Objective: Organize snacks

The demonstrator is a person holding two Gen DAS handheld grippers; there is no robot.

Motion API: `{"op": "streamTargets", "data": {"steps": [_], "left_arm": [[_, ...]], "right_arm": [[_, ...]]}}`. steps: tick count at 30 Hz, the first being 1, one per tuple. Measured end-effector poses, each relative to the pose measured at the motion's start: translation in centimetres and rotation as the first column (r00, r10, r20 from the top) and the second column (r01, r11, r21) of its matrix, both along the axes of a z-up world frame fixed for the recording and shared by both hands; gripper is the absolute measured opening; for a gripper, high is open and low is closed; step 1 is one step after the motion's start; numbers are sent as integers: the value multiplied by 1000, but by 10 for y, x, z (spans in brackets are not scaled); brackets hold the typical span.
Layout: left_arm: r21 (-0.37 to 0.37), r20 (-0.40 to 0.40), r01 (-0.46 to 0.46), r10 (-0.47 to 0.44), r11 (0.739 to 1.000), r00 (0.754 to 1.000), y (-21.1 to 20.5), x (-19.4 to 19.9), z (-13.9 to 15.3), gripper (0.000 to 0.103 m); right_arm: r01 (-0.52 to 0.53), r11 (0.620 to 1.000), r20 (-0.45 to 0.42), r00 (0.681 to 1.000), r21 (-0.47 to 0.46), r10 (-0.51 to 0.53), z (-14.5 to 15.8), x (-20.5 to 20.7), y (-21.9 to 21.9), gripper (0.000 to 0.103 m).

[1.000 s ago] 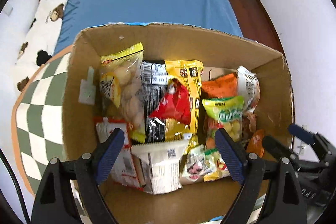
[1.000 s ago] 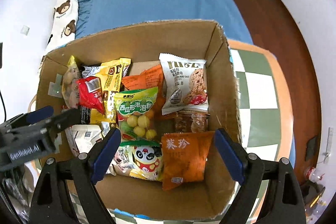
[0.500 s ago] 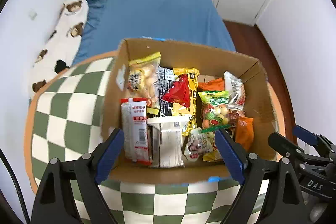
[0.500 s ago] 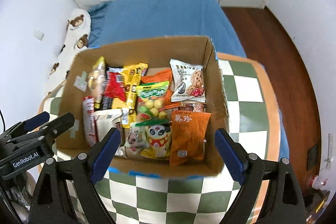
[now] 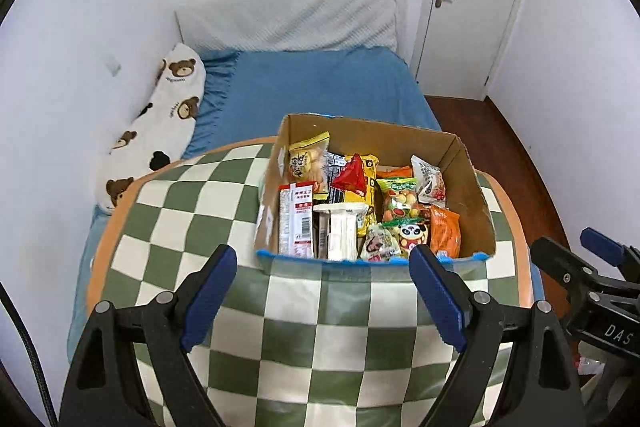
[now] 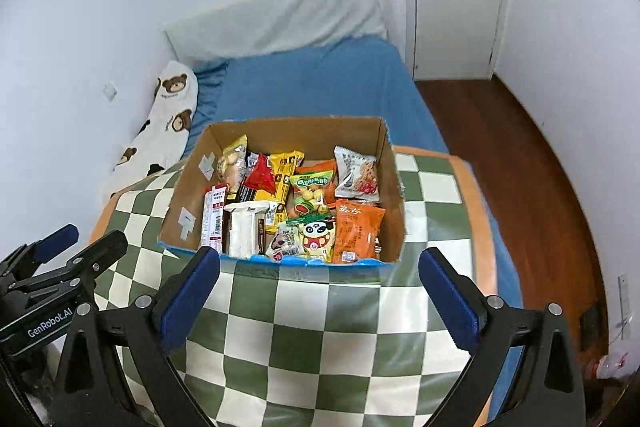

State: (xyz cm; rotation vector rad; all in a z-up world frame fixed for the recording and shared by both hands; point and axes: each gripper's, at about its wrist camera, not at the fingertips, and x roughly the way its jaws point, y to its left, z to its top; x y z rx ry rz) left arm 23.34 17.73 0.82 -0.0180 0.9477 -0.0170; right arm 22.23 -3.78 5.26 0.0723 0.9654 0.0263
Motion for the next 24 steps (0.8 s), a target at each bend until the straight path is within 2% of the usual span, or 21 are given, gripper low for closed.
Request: {"op": "streamTargets", "data": {"steps": [12, 22, 23, 24], "left_arm": [[38, 97, -5, 2, 999, 995, 3, -71, 41, 88], [35, 130, -10, 5, 999, 992, 7, -101, 54, 88], [34, 135, -10, 5, 999, 991, 6, -103, 54, 91], [33, 140, -3, -2, 999, 990, 6, -104, 54, 100]], "right_arm": [[-5, 1000, 129, 992, -27, 8, 51, -87, 13, 103], [-9, 999, 167, 986, -43, 17, 66, -117, 19, 103], [-11, 999, 165, 986, -44, 18, 66, -117, 20, 103], [-10, 999, 162, 987, -47, 18, 65, -118, 20, 103]]}}
